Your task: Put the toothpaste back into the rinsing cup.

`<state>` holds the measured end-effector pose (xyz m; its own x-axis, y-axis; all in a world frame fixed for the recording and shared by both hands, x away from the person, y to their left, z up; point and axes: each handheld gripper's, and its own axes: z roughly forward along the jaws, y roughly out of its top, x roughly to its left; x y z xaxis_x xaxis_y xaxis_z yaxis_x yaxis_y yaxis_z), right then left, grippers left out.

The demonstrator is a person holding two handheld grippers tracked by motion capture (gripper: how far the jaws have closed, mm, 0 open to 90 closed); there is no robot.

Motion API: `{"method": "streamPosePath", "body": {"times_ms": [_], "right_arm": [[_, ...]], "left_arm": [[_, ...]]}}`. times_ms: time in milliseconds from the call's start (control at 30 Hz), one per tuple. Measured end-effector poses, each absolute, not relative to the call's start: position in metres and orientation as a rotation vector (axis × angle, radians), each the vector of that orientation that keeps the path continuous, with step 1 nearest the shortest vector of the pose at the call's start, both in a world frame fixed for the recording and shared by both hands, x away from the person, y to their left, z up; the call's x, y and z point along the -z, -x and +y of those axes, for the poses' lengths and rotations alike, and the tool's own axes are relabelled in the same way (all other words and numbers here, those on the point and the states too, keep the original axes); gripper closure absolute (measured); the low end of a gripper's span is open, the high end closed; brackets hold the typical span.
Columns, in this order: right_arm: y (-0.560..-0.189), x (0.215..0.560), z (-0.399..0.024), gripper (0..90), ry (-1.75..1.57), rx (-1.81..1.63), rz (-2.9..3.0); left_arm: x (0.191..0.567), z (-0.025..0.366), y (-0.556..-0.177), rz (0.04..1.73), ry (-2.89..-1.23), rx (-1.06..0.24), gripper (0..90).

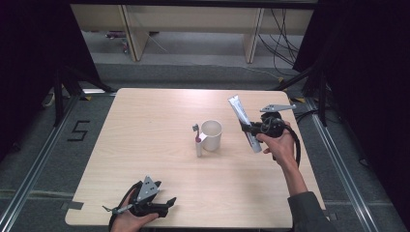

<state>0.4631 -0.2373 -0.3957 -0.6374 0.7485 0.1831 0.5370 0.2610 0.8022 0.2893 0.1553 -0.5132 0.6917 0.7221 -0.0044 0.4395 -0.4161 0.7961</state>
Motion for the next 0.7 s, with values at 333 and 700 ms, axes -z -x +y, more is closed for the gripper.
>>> {"method": "streamPosePath", "body": {"times_ms": [333,700], "right_arm": [[-0.471,0.390,-0.215,77.5,-1.175,-1.488,2.225],[-0.479,0.384,-0.197,77.5,-1.145,-1.552,2.189]], "left_arm": [[0.513,0.155,-0.289,0.880,-2.081,-0.432,21.6],[0.512,0.155,-0.288,0.878,-2.077,-0.429,21.6]]}}
